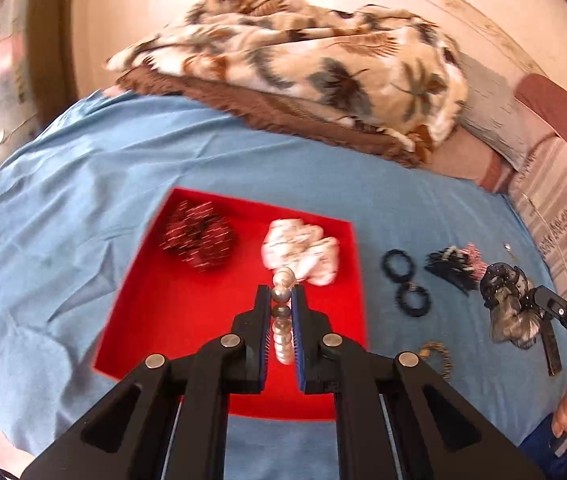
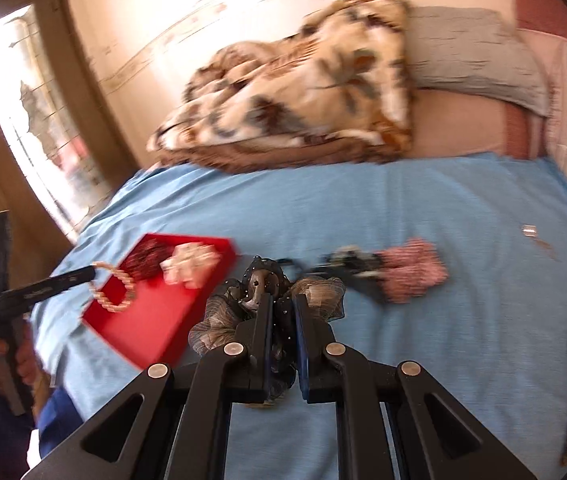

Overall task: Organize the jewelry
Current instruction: 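Carry the bracelet and scrunchie into the red tray and open both tools, then grasp the black hair ties with left tool while right tool grasps black claw clip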

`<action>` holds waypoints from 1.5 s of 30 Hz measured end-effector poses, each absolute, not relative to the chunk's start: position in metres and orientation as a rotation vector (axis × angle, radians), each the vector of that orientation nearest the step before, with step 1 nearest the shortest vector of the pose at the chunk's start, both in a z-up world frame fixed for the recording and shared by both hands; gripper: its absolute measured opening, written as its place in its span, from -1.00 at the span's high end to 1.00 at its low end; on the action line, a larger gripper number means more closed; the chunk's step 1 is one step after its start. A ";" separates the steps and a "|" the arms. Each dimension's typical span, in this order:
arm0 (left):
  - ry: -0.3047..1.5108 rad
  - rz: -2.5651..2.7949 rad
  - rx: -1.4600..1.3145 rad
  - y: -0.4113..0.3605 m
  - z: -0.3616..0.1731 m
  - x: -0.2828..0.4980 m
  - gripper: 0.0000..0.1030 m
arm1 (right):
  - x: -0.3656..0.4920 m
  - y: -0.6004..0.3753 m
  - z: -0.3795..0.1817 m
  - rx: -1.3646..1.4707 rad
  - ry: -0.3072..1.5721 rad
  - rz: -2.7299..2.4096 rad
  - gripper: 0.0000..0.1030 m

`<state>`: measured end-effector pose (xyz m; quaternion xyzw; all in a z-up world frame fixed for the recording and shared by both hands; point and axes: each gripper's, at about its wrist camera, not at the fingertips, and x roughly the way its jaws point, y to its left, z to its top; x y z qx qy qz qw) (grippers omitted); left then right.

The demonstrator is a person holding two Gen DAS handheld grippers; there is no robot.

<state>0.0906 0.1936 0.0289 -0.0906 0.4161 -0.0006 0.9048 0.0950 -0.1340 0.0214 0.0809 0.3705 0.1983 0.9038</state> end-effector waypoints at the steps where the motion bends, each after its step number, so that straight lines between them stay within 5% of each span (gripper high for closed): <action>1: 0.864 0.007 -0.191 0.199 0.026 0.089 0.82 | 0.097 -0.119 0.021 0.162 0.773 0.439 0.79; 15: 0.965 0.243 -0.203 0.275 -0.037 0.090 0.81 | 0.118 0.059 -0.029 -0.002 0.890 0.653 0.78; 28: 0.937 0.266 -0.239 0.283 -0.033 0.086 0.80 | 0.120 0.091 -0.066 -0.075 0.952 0.655 0.66; 32: 0.906 0.280 -0.203 0.273 -0.016 0.079 0.57 | 0.114 0.088 -0.056 -0.087 0.919 0.659 0.42; 45: 0.811 0.228 -0.074 0.207 0.035 0.054 0.21 | 0.088 -0.027 -0.032 0.034 0.885 0.532 0.40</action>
